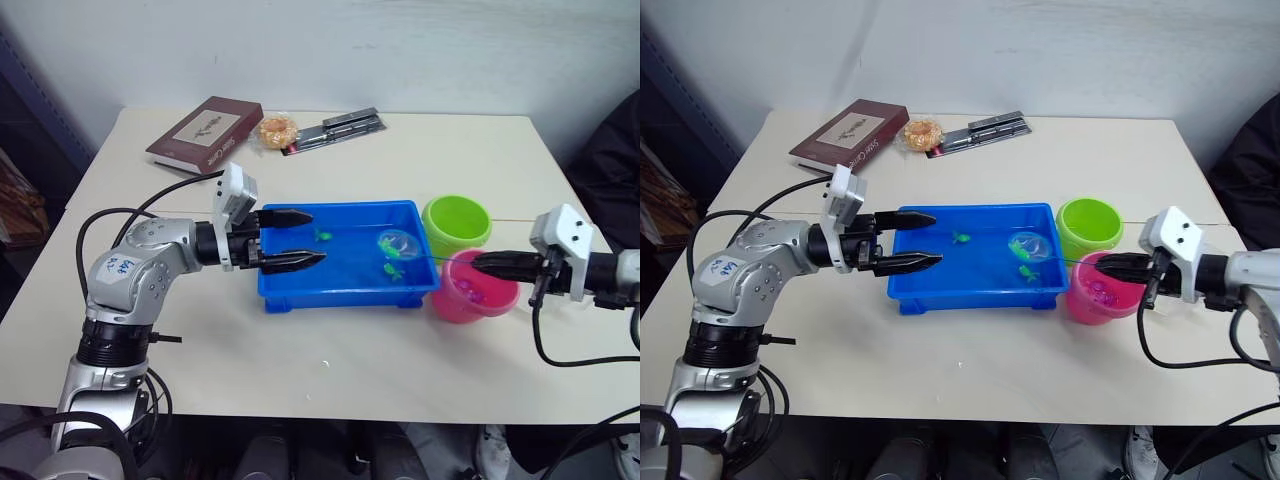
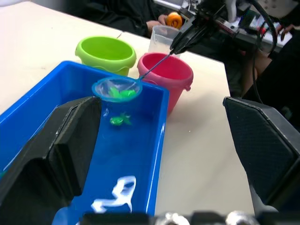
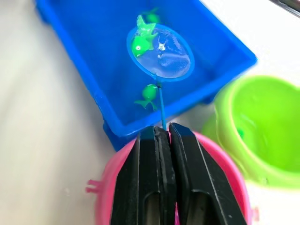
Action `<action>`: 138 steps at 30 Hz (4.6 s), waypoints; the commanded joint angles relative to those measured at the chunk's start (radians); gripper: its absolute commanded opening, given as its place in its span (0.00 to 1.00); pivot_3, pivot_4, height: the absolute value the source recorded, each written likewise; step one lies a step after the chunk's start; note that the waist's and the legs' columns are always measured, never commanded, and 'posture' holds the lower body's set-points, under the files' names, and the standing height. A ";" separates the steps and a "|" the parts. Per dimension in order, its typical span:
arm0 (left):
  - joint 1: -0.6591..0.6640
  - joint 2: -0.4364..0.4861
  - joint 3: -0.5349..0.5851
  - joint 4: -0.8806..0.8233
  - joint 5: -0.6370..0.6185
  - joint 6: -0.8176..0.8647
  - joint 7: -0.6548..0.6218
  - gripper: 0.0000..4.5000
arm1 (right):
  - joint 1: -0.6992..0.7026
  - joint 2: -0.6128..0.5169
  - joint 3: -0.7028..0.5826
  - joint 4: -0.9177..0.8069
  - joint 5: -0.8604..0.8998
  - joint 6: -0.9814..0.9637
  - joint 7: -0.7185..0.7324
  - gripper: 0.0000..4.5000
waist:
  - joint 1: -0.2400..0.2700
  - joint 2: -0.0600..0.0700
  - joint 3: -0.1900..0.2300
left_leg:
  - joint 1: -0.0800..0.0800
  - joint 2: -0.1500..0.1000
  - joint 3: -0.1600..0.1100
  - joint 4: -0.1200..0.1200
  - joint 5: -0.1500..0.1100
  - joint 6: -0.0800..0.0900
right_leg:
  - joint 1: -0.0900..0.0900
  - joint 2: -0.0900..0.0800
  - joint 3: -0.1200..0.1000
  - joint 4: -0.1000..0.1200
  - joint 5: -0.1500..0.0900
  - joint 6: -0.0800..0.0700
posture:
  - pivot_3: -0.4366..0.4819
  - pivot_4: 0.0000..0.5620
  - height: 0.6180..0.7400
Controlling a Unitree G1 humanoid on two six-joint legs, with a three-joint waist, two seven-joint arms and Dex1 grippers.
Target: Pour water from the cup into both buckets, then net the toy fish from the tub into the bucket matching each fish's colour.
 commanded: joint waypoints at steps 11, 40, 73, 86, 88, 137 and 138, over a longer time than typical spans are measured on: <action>-0.129 -0.035 -0.033 0.102 0.027 -0.056 -0.051 0.99 | 0.017 -0.017 -0.093 -0.005 -0.360 -0.208 -0.293 0.00 | -0.011 0.000 0.000 | 0.002 0.000 0.003 -0.001 0.000 0.000 | 0.000 0.003 0.003 0.001 0.000 0.000 | 0.48 0.27 1.00; -0.128 -0.081 -0.056 0.112 0.074 -0.136 -0.050 0.99 | -0.361 -0.340 0.350 0.454 -1.387 -1.274 -0.875 0.00 | -0.030 0.003 0.000 | 0.003 0.002 0.006 -0.003 0.001 -0.002 | -0.002 0.003 0.005 -0.003 0.000 -0.001 | 0.48 0.27 1.00; -0.161 -0.057 -0.049 0.164 0.101 -0.185 -0.075 0.99 | -0.593 -0.292 0.447 0.610 -1.522 -1.277 -0.929 0.00 | -0.030 0.009 0.000 | 0.001 -0.001 0.007 -0.003 0.002 0.000 | -0.002 0.004 0.005 0.000 0.000 0.000 | 0.48 0.27 1.00; -0.033 0.017 -0.115 0.095 0.163 -0.207 -0.135 0.99 | -0.771 -0.173 0.537 0.622 -1.020 -1.534 -0.446 0.00 | -0.053 0.009 0.000 | 0.002 0.001 0.006 -0.003 0.001 0.000 | -0.002 0.003 0.005 -0.001 0.000 0.000 | 0.48 0.27 1.00; -0.025 0.019 -0.118 0.084 0.165 -0.203 -0.129 0.99 | -0.846 -0.120 0.566 0.671 -1.099 -1.575 -0.453 0.00 | -0.056 0.009 0.000 | 0.003 0.001 0.007 -0.003 0.001 -0.001 | -0.002 0.003 0.006 -0.001 0.000 0.000 | 0.48 0.27 1.00; -0.006 0.054 -0.093 -0.021 0.126 -0.079 -0.085 0.99 | -1.290 0.192 0.997 1.359 -1.271 -1.929 -0.301 0.00 | -0.055 0.009 0.000 | 0.000 0.001 0.006 -0.003 0.002 -0.002 | -0.005 0.002 0.004 0.003 -0.001 -0.002 | 0.48 0.27 1.00; -0.008 0.061 -0.087 -0.013 0.124 -0.079 -0.089 0.99 | -1.279 0.189 0.991 1.344 -1.233 -1.920 -0.261 0.00 | -0.055 0.009 0.000 | 0.000 0.001 0.005 -0.003 0.002 -0.002 | -0.005 0.002 0.004 0.003 -0.001 -0.002 | 0.48 0.27 1.00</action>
